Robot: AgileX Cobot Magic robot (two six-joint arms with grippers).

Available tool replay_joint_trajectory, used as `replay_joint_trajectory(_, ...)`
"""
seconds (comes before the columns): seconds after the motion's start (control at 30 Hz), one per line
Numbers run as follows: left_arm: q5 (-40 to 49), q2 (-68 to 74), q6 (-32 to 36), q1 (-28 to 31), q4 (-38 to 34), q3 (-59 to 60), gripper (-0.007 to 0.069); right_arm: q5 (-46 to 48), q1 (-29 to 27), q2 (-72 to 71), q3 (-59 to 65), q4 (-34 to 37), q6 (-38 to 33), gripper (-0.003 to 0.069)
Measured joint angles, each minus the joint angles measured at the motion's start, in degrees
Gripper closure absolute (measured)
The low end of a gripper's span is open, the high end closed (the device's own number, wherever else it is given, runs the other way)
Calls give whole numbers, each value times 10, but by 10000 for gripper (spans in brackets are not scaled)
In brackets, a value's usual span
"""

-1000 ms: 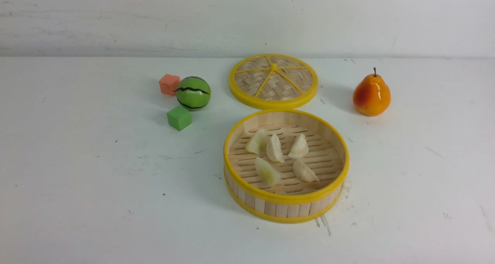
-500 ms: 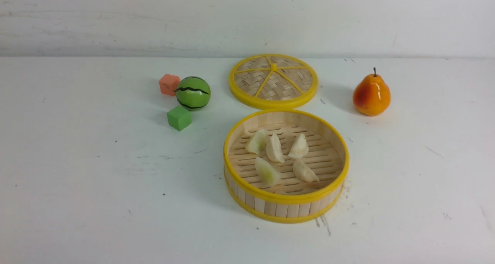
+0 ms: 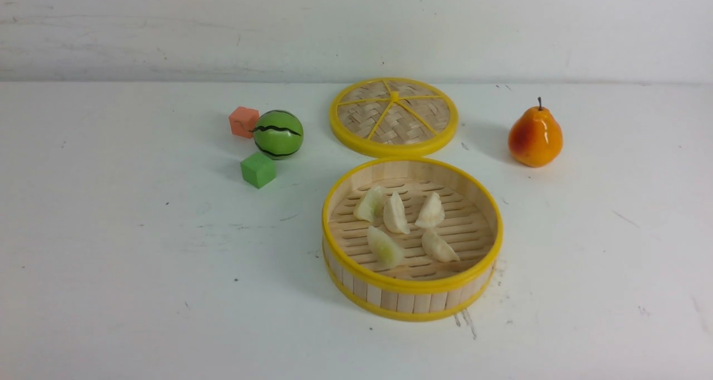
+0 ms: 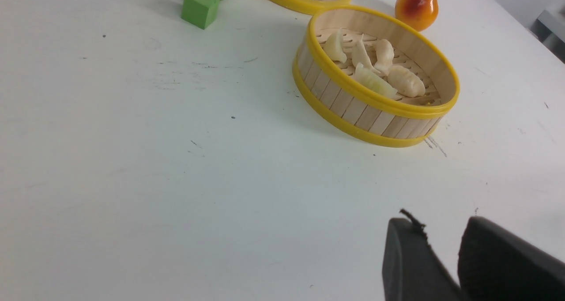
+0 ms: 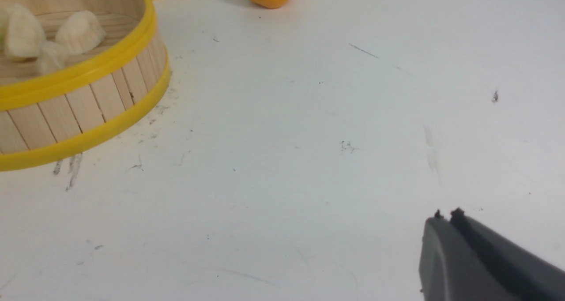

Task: Put the dumplings into the steamer on the white table.

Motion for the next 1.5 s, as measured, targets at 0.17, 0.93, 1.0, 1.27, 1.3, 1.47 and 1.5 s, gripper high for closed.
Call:
replay_joint_trajectory(0.17,-3,0,0,0,4,1,448,0,0,0,0,0,0,652)
replay_joint_trajectory(0.93,-455,-24,188,359,-107,275,638,0,0,0,0,-1,0,632)
replay_joint_trajectory(1.0,-435,-24,183,378,-110,283,638,0,0,0,0,-1,0,628)
replay_joint_trajectory(1.27,-297,-24,177,386,-111,284,638,0,0,0,0,-1,0,617)
replay_joint_trajectory(1.3,-288,-24,183,386,-111,284,638,0,0,0,0,-1,0,617)
replay_joint_trajectory(1.47,-276,-24,204,386,-111,285,638,0,0,0,0,-1,0,610)
replay_joint_trajectory(1.5,-276,-24,204,386,-112,285,638,0,0,0,0,-1,0,609)
